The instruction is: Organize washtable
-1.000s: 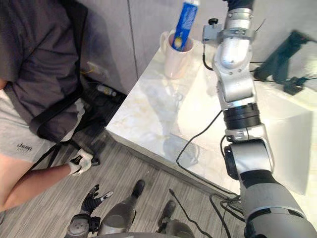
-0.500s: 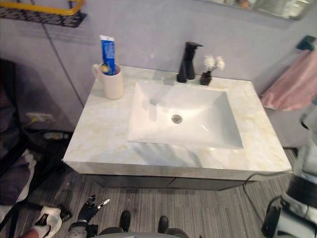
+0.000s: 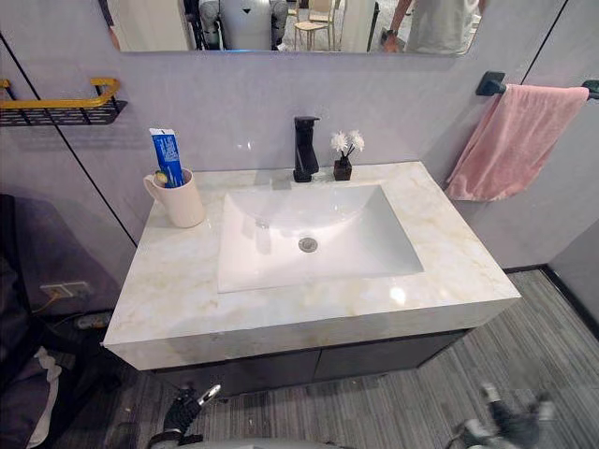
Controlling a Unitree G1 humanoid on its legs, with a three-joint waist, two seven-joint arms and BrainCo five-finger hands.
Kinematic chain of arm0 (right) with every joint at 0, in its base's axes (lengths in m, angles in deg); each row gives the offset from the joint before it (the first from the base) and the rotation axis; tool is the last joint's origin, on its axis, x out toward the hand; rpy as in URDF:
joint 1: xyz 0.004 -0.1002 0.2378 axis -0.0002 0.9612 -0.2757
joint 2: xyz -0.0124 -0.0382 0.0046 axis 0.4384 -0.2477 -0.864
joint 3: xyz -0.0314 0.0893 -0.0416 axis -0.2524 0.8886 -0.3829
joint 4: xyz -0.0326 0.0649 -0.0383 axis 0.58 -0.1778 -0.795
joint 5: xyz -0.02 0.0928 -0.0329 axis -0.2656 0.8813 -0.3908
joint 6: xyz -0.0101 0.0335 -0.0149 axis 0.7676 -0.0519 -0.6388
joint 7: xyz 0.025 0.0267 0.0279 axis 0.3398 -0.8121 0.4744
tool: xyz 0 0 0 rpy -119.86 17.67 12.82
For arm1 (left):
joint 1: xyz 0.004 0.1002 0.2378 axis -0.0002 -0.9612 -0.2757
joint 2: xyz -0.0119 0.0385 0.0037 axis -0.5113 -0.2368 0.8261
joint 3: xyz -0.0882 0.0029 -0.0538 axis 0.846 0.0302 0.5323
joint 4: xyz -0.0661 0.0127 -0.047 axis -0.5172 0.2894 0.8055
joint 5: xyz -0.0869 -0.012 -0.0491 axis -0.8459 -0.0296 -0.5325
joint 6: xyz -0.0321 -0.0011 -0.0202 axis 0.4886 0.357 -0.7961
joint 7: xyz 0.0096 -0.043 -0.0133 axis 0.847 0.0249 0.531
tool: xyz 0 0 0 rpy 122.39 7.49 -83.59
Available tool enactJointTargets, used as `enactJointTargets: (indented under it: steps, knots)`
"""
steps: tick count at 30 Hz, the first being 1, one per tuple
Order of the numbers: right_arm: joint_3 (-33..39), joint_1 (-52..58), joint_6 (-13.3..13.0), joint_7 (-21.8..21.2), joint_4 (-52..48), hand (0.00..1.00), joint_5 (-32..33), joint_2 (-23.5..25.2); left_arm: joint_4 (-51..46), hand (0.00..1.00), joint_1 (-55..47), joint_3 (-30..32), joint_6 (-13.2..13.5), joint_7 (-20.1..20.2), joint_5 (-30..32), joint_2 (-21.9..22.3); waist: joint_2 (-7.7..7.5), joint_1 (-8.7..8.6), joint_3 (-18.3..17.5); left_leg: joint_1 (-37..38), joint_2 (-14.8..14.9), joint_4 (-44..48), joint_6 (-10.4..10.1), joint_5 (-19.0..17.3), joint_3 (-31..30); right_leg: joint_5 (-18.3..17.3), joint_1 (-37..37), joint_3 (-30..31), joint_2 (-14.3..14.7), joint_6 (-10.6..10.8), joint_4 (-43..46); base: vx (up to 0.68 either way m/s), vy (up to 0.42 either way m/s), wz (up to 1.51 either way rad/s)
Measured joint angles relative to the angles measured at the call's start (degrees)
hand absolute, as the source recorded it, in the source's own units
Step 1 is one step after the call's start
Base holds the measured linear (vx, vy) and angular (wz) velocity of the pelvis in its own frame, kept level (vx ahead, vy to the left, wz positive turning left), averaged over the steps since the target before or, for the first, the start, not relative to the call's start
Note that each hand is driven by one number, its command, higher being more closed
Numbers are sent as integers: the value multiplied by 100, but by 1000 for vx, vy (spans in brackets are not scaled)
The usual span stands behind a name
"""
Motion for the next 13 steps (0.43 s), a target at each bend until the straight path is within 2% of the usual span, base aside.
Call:
enactJointTargets:
  steps: [4,7,13]
  knots:
    - [-147,-83,154,-545,880,0,-71,37,57,0,1,-159,-5,9,15,-1,30,129,16,7,-35,-2,-10,-36,-40,-88,13,-56,-45,52,92,57,9,6]
    - [-318,-252,227,-784,1619,0,-309,-73,197,0,24,-195,-3,6,73,-26,39,150,50,69,-94,1,2,-26,-214,-87,151,-237,-112,71,92,106,15,27]
    - [-713,-768,307,-1042,2393,0,-537,-133,490,0,266,-213,-4,-1,190,-125,40,159,207,114,-195,6,25,-11,-444,-96,310,-398,-170,87,29,68,13,20]
